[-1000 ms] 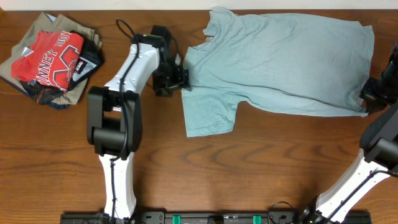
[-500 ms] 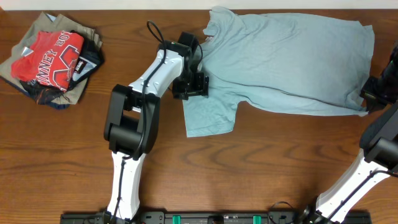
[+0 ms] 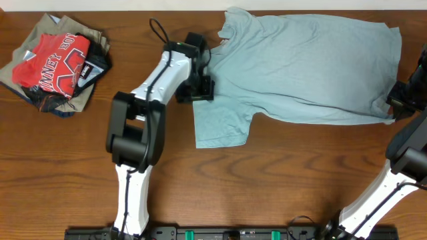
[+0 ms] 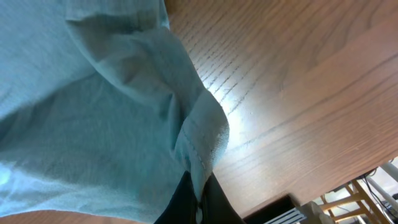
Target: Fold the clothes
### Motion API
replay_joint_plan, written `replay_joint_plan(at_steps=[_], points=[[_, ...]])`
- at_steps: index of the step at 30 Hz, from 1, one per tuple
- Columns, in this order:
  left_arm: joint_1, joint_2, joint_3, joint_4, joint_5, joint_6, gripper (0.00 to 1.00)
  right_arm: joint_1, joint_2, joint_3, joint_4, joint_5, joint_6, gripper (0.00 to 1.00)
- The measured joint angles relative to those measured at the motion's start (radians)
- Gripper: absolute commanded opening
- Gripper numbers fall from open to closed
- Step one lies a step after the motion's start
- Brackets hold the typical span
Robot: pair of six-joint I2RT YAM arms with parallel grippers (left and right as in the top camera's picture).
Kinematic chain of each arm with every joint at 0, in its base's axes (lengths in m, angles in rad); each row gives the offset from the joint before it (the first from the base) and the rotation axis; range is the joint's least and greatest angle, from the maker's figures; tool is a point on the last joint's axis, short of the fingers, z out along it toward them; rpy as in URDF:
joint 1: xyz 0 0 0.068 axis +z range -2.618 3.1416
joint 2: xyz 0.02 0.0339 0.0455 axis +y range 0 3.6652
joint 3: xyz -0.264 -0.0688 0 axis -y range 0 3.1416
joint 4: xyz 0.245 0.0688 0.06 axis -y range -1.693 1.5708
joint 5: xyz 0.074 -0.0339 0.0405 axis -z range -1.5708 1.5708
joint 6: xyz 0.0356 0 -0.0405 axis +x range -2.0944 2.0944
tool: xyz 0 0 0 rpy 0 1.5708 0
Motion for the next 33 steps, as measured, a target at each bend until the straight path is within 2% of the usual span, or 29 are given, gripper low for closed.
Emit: replay_joint_plan(at_steps=[9,14,15,17,18,19,24,33], points=[[-0.009,-0.007,-0.019,0.035,-0.035,-0.005,0.73,0.0,0.0,0.0,0.005,0.0,-0.004,0.01],[-0.034,0.011,-0.05,0.09,0.003,-0.005,0.69,0.0,0.0,0.0,0.005,0.0,-0.004,0.01],[-0.04,0.011,-0.05,0.094,0.006,-0.005,0.63,0.0,0.0,0.0,0.005,0.0,-0.004,0.01],[-0.051,0.011,-0.05,0.097,0.012,-0.011,0.39,0.0,0.0,0.0,0.005,0.0,-0.005,0.01],[-0.056,0.011,-0.051,0.098,0.015,-0.012,0.15,0.0,0.0,-0.001,0.006,0.0,-0.006,0.01],[-0.062,0.013,-0.052,0.098,0.014,-0.01,0.06,0.0,0.0,-0.001,0.006,0.0,-0.006,0.01],[-0.069,0.017,-0.055,0.048,0.009,-0.005,0.06,0.0,0.0,-0.001,0.001,0.0,-0.008,0.01],[0.018,-0.06,-0.074,-0.261,0.008,-0.005,0.06,0.0,0.0,-0.001,-0.073,-0.003,-0.011,0.01]])
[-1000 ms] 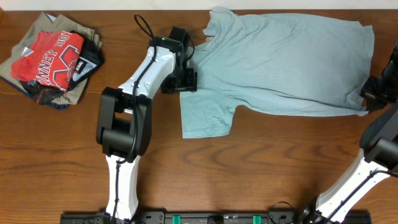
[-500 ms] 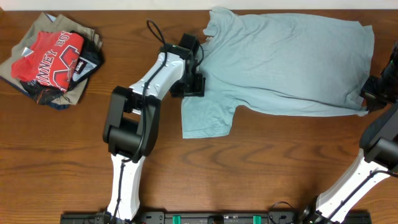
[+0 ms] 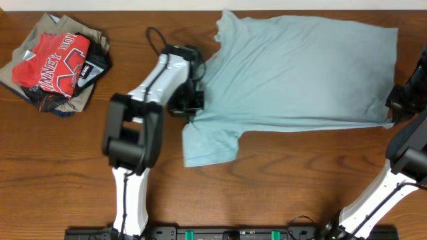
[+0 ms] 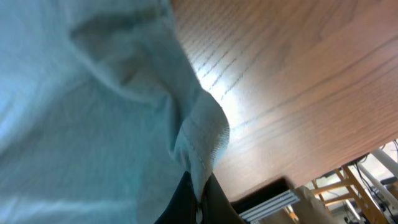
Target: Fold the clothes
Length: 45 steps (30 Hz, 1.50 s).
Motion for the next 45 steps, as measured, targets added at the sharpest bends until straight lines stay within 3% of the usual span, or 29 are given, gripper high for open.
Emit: replay_joint_plan(at_steps=[10,21,36,40,45], points=[[-0.011,-0.343,-0.002,-0.178,0.053,0.0,0.06,-0.006,0.0,0.0,-0.07,0.0,0.0,0.01],[-0.023,-0.371,-0.002,-0.222,0.133,0.002,0.06,-0.035,0.0,0.0,-0.068,0.005,0.0,0.01],[-0.023,-0.371,-0.003,0.191,0.062,0.008,0.06,-0.027,0.0,-0.002,0.117,-0.137,-0.093,0.01],[-0.018,-0.371,-0.006,0.46,-0.059,0.007,0.06,-0.007,0.0,-0.001,0.325,-0.26,-0.123,0.01],[0.038,-0.371,-0.01,0.994,-0.175,0.024,0.06,0.019,0.001,0.052,0.726,-0.495,-0.08,0.01]])
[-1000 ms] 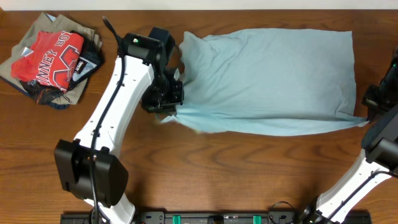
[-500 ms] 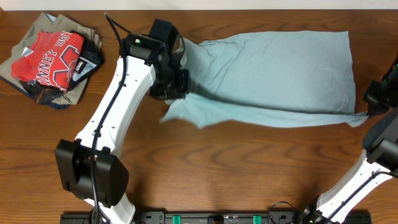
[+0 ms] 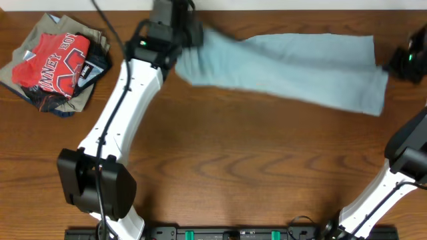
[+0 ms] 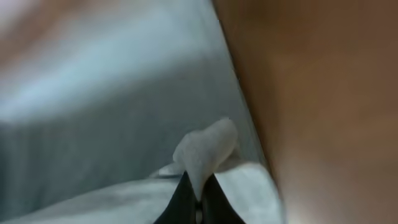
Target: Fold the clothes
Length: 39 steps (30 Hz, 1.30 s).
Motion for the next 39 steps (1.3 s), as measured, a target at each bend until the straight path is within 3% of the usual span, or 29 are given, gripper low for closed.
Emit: replay_joint_plan(at_steps=[4,7,10,15,19,23,28,32,39], points=[[0.079,0.0,0.026,0.285,-0.028,-0.023,0.06,0.01,0.003,0.134,0.277,-0.123,0.13,0.01],[0.129,0.0,0.092,0.332,-0.032,-0.059,0.06,0.015,0.003,0.287,0.384,-0.191,0.221,0.01],[0.162,0.0,0.193,0.29,-0.02,-0.078,0.06,0.021,0.0,0.462,0.342,-0.212,0.267,0.01],[0.193,-0.017,0.312,0.06,0.074,-0.085,0.06,0.023,-0.04,0.611,0.105,-0.135,0.247,0.01],[0.195,-0.03,0.327,-0.283,0.177,-0.086,0.06,0.021,-0.056,0.634,-0.207,0.004,0.167,0.01],[0.192,-0.026,0.308,-0.628,0.233,-0.09,0.06,0.019,-0.051,0.573,-0.473,0.178,0.117,0.01],[0.186,-0.026,0.244,-0.946,0.27,-0.098,0.06,0.017,-0.05,0.43,-0.661,0.391,0.091,0.01],[0.174,-0.026,0.15,-1.076,0.281,-0.099,0.06,0.003,-0.05,0.279,-0.719,0.481,0.087,0.01],[0.123,-0.026,-0.081,-1.112,0.279,-0.098,0.06,-0.045,-0.046,0.019,-0.738,0.541,0.095,0.01]])
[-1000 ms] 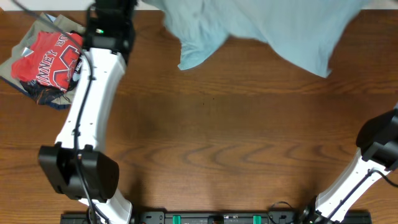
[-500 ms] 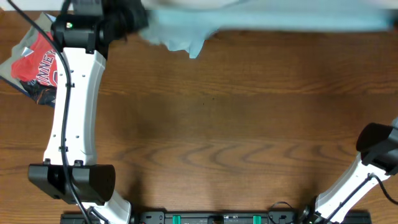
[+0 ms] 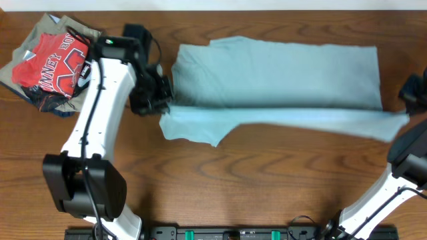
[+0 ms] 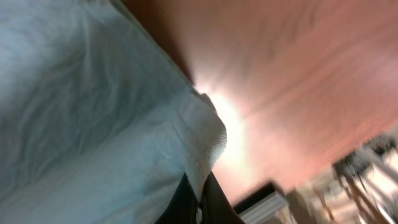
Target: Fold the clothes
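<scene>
A light blue T-shirt [image 3: 280, 73] lies spread across the far half of the table, with a narrower strip and a sleeve flap along its near edge. My left gripper [image 3: 159, 101] sits at the shirt's left edge, shut on the cloth. At the table's right edge, my right gripper [image 3: 408, 100] holds the shirt's near right corner. In the right wrist view the gripper [image 4: 199, 202] is shut on the stitched hem of the shirt [image 4: 93, 112], with wood behind it.
A pile of other clothes [image 3: 57, 63], with a red printed shirt on top, lies at the far left corner. The wooden table [image 3: 267, 187] shows bare wood along its near half. The arm bases stand at the front edge.
The shirt was a bunched band held at the table's far edge. Now it lies spread on the table. Both grippers, still shut on it, are nearer the front.
The shirt first lay flat with a sleeve pointing forward, my left gripper at its shoulder and my right on the near right corner. It then sat slightly further left. After that it was held as a bunched band at the far edge, and now it lies spread out again.
</scene>
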### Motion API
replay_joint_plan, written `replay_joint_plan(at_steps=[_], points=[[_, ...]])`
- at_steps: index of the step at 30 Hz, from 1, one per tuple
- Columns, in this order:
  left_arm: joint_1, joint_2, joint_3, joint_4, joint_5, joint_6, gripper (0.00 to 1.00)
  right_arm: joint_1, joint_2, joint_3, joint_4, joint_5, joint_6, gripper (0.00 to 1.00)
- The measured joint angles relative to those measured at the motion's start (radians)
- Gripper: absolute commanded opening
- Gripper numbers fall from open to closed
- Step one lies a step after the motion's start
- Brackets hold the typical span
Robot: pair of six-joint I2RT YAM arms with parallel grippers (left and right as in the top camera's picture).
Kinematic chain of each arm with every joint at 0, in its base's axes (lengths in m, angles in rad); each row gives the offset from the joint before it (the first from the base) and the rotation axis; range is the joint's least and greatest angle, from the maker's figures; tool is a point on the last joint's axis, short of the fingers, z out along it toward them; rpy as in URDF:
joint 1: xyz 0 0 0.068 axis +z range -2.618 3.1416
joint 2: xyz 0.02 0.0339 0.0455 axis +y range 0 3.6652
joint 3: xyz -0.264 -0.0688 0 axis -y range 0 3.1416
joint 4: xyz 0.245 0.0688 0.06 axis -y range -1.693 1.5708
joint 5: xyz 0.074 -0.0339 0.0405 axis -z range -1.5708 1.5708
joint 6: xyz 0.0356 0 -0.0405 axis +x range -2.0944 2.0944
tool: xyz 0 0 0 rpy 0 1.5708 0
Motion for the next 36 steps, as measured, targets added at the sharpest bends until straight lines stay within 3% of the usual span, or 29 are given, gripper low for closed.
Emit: replay_joint_plan(at_steps=[6,12,16,20,26,36], points=[[-0.086,0.0,-0.167,-0.065,-0.006,0.012,0.06,-0.042,0.008,-0.15,-0.002,0.019,0.008,0.01],[-0.135,0.0,-0.195,-0.058,-0.007,0.027,0.06,-0.044,0.008,-0.18,0.036,0.017,0.007,0.01],[-0.126,0.0,-0.195,0.079,-0.01,0.027,0.06,-0.044,0.008,-0.181,0.13,-0.027,0.002,0.01],[-0.104,0.0,-0.195,0.325,-0.016,0.016,0.06,-0.041,0.008,-0.183,0.25,-0.095,-0.002,0.01],[-0.079,0.0,-0.196,0.549,-0.051,-0.035,0.06,-0.024,0.008,-0.183,0.32,-0.142,-0.003,0.01],[-0.08,0.079,-0.196,0.621,-0.067,-0.061,0.06,-0.002,0.008,-0.216,0.381,-0.155,-0.005,0.02]])
